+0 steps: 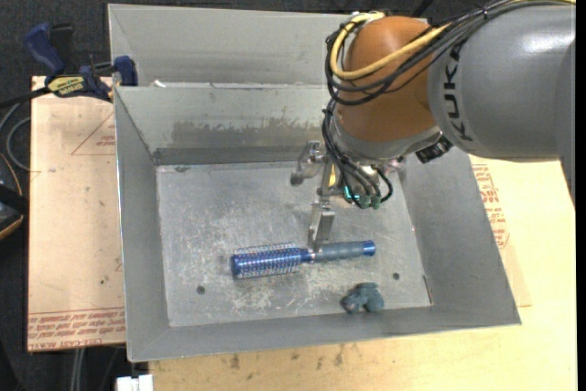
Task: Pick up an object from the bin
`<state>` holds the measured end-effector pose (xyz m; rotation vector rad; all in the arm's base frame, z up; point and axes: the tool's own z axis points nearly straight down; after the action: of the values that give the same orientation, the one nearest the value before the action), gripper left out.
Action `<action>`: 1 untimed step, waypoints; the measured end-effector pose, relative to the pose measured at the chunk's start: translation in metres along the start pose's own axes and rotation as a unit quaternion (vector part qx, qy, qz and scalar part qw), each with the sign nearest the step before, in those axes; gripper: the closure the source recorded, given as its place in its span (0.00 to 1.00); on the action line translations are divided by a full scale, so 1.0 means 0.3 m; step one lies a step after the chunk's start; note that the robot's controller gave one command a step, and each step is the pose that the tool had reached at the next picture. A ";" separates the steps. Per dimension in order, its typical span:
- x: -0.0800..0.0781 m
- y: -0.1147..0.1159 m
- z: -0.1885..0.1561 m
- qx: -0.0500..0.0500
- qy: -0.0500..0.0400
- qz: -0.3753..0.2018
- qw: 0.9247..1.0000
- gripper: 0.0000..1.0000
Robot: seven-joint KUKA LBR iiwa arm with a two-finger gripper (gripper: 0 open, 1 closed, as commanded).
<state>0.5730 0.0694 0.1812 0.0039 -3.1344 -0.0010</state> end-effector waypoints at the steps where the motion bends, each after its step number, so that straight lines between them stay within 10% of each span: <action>1: 0.045 0.030 0.364 -0.001 -0.011 -0.074 0.997 0.00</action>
Offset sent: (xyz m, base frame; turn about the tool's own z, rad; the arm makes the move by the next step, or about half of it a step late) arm -0.0184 0.0080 -0.1112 -0.1516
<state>0.5586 0.0783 0.0721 0.2382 -3.1477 -0.0041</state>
